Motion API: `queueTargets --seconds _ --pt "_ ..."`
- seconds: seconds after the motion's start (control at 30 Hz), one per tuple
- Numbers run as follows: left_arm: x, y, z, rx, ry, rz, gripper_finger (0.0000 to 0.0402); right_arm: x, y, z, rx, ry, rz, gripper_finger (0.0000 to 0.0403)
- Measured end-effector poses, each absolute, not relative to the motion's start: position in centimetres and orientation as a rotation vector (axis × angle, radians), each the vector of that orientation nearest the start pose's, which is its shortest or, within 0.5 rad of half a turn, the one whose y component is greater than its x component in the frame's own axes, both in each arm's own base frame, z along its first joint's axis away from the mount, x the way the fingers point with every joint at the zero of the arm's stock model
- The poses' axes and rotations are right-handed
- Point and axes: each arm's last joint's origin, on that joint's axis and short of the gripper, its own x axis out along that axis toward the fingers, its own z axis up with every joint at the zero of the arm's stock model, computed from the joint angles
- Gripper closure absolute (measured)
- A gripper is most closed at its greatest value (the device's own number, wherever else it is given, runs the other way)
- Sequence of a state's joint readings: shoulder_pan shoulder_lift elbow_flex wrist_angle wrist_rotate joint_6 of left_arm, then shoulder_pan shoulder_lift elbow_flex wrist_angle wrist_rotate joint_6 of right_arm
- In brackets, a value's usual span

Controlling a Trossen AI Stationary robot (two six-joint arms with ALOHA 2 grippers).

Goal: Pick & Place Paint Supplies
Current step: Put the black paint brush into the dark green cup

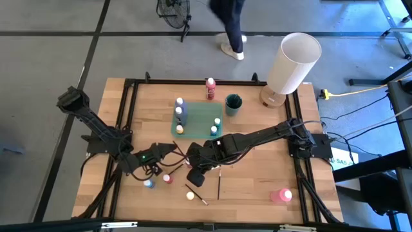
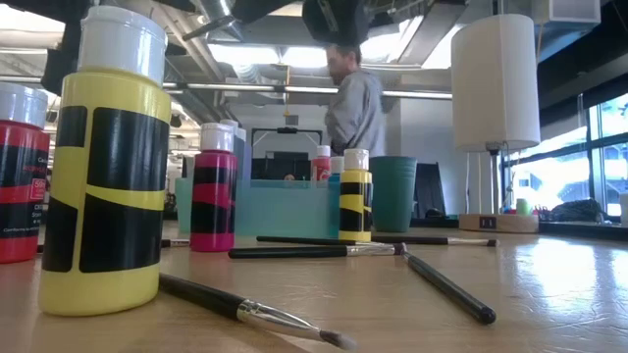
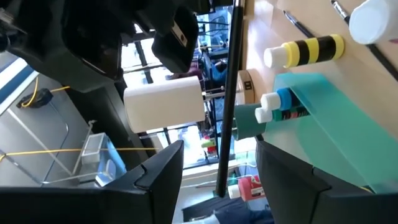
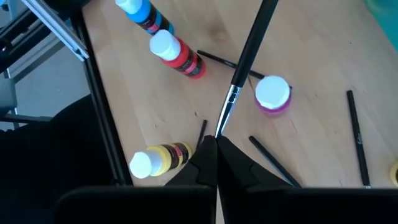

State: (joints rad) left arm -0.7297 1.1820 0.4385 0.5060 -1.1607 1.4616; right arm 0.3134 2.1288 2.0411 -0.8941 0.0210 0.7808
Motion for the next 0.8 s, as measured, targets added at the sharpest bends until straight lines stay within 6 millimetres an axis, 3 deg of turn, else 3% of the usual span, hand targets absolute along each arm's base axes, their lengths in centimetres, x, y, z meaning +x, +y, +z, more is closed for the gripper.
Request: queueTargets --seconds 0.3,0.8 --pt "18.28 -12.17 20.74 1.624 0.455 0.268 0.0209 44.08 14.22 28.56 0.547 1.01 -0.119 0.0403" --pt "18.37 -12.03 20.74 1.616 0.46 0.275 0.0276 44.17 14.27 28.63 0.544 0.998 -0.11 0.0403"
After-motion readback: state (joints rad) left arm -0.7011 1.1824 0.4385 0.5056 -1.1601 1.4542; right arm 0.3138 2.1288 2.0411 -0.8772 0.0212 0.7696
